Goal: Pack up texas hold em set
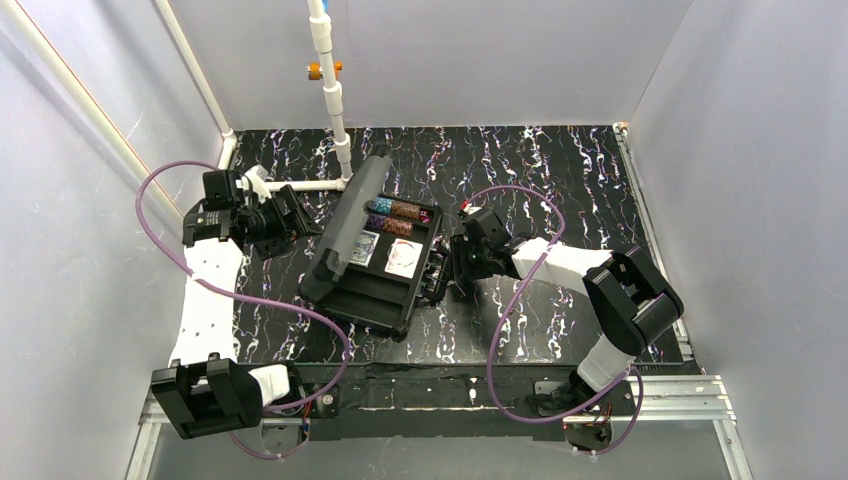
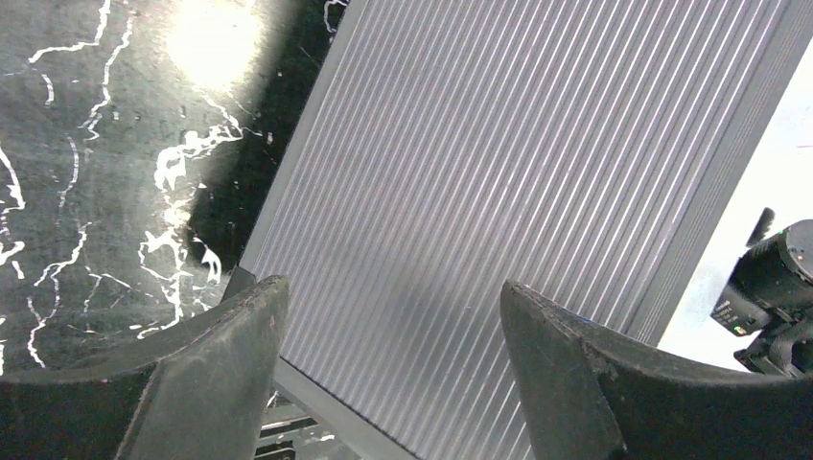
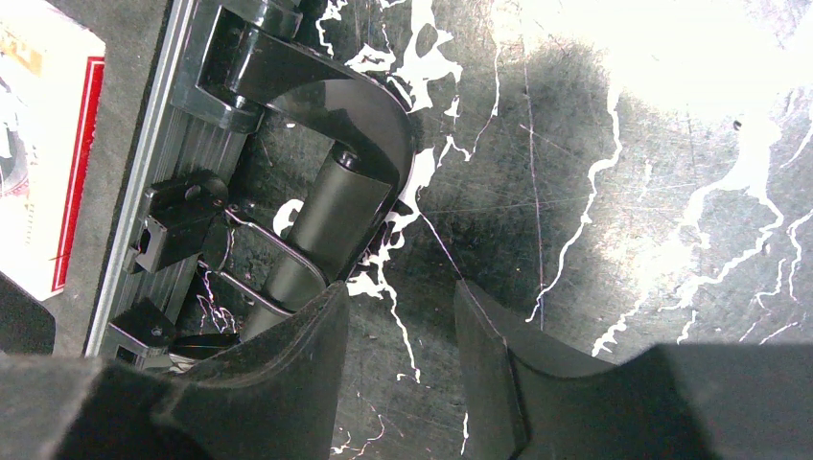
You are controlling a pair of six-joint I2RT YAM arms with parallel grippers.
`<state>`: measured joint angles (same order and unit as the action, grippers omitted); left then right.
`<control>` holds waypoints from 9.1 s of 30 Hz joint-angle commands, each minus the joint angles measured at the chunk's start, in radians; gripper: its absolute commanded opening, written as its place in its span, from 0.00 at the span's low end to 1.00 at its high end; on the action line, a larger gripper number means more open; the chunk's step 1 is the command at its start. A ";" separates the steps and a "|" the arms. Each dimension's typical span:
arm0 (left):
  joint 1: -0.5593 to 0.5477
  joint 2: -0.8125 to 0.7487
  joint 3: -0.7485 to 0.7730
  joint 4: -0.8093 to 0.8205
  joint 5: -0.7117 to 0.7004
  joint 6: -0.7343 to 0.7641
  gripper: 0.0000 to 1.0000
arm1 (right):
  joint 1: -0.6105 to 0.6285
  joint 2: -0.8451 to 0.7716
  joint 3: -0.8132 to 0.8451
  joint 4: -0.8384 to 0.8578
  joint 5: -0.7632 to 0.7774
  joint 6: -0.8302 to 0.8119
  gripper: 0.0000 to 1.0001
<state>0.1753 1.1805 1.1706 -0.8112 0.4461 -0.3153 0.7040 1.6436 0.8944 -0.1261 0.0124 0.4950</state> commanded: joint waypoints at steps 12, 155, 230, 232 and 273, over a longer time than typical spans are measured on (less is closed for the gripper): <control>-0.050 -0.066 0.042 -0.056 0.098 -0.008 0.80 | 0.008 -0.059 0.038 -0.020 0.084 0.014 0.53; -0.752 0.056 -0.373 0.204 -0.413 -0.150 0.31 | -0.058 -0.089 -0.142 0.272 -0.055 0.187 0.55; -0.754 0.068 -0.382 0.231 -0.401 -0.146 0.31 | -0.024 -0.042 -0.048 0.347 -0.190 0.246 0.16; -0.754 0.067 -0.382 0.232 -0.400 -0.146 0.30 | -0.020 -0.038 -0.040 0.354 -0.194 0.249 0.17; -0.755 0.061 -0.385 0.236 -0.395 -0.146 0.30 | 0.032 0.014 -0.015 0.278 -0.120 0.296 0.08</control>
<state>-0.5652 1.1946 0.8570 -0.4229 0.0261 -0.4576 0.7147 1.6260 0.8749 0.1688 -0.1184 0.7536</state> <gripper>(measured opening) 0.303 0.093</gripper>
